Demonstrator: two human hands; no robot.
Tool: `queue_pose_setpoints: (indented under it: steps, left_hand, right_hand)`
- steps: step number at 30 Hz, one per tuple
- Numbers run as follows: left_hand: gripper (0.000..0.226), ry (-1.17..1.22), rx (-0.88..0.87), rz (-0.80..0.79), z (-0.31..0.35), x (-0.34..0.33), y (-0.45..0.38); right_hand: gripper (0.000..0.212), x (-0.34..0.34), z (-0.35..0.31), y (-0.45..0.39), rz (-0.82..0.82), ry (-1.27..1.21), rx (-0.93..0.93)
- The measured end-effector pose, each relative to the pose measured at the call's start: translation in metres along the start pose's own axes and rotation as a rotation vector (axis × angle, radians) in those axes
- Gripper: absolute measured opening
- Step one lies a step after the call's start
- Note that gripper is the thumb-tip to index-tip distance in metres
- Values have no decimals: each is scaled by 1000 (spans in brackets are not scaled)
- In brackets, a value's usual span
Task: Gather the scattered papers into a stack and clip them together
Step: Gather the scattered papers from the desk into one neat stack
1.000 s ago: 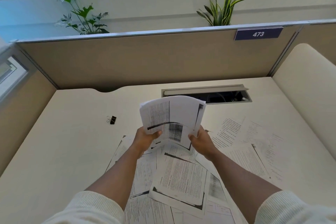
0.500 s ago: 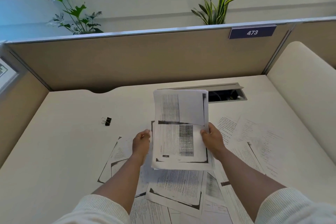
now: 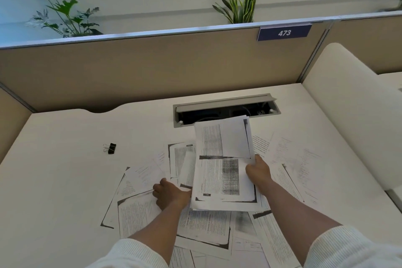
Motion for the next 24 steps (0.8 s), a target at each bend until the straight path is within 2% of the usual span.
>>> queue_pose_setpoints:
  steps: [5, 9, 13, 18, 20, 24]
  left_hand:
    - [109, 79, 35, 17, -1, -8, -2]
    - [98, 43, 117, 36, -3, -8, -3]
    - [111, -62, 202, 40, -7, -5, -4]
    - [122, 24, 185, 54, -8, -8, -9]
    - [112, 98, 174, 33, -9, -10, -11]
    - [65, 177, 51, -72, -5, -13, -20]
  right_hand:
    - [49, 5, 12, -3, 18, -8, -33]
    - [47, 8, 21, -4, 31, -20, -70]
    - [49, 7, 27, -4, 38, -20, -91]
    - [47, 6, 33, -4, 37, -34, -107]
    - [44, 6, 34, -3, 37, -29, -110]
    - [41, 5, 35, -5, 28, -16, -109]
Point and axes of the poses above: each hand's wrist, its own y-axis away from the middle knuckle, its own x-axis out of the back of the hand, z = x × y, the point moved 9 cm from there along -y, towards the middle knuckle, and after that the axes turned 8 degrees about y, right-handed, at the moved point
